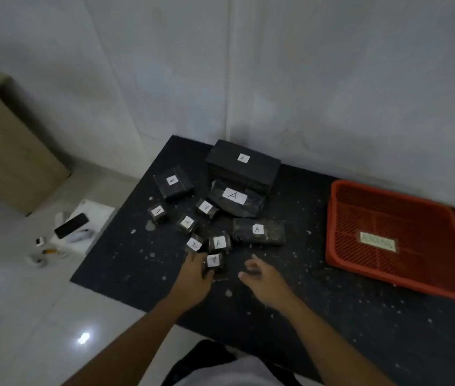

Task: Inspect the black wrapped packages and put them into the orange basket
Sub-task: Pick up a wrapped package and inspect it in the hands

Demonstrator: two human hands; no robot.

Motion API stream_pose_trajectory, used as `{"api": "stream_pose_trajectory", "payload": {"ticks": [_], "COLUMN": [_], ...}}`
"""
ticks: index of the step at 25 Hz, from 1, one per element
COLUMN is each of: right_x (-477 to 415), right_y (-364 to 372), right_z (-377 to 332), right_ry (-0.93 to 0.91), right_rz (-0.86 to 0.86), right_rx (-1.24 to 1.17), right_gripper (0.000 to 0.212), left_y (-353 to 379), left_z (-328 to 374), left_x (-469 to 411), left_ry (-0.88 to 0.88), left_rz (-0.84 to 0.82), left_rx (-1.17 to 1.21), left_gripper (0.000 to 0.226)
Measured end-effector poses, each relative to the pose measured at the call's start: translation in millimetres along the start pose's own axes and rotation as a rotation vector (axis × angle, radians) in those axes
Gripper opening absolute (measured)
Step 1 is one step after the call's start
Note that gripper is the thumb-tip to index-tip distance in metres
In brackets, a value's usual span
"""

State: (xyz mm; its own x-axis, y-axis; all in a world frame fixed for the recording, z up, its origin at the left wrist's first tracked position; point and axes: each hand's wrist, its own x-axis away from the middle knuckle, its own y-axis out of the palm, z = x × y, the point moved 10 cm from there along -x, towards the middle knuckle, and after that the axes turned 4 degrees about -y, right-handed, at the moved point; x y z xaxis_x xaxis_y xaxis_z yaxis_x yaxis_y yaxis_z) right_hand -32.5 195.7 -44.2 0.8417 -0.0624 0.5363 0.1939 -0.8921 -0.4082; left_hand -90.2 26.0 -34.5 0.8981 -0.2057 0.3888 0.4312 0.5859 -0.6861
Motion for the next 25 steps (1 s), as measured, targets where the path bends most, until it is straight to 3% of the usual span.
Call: {"api": "stream_pose_trajectory", "payload": {"ticks": [7,17,21,25], "right_x": [-24,-19,6,34], "right_y": [62,44,31,3], "right_z": [13,15,17,22], "right_ry": [0.158,0.173,0.152,0.061], "right_rz": [-0.013,0.193,0.233,0.272], "right_rx": [-0.104,-0.459,-0.739,-0.672], "right_gripper": [0.07,0.026,0.035,0.042], "left_y": [18,23,42,45], "left_z": [-26,-39,-21,20], "left_x": [-20,-25,-2,16], "left_ry": [-0.069,-0.132,-0.116,-0.066], "left_rz": [-0.085,-0.132,-0.329,-0.401], "left_rx": [0.165,0.217,0.398,0.536], "left_gripper": [0.051,0.02,0.016,0.028]}}
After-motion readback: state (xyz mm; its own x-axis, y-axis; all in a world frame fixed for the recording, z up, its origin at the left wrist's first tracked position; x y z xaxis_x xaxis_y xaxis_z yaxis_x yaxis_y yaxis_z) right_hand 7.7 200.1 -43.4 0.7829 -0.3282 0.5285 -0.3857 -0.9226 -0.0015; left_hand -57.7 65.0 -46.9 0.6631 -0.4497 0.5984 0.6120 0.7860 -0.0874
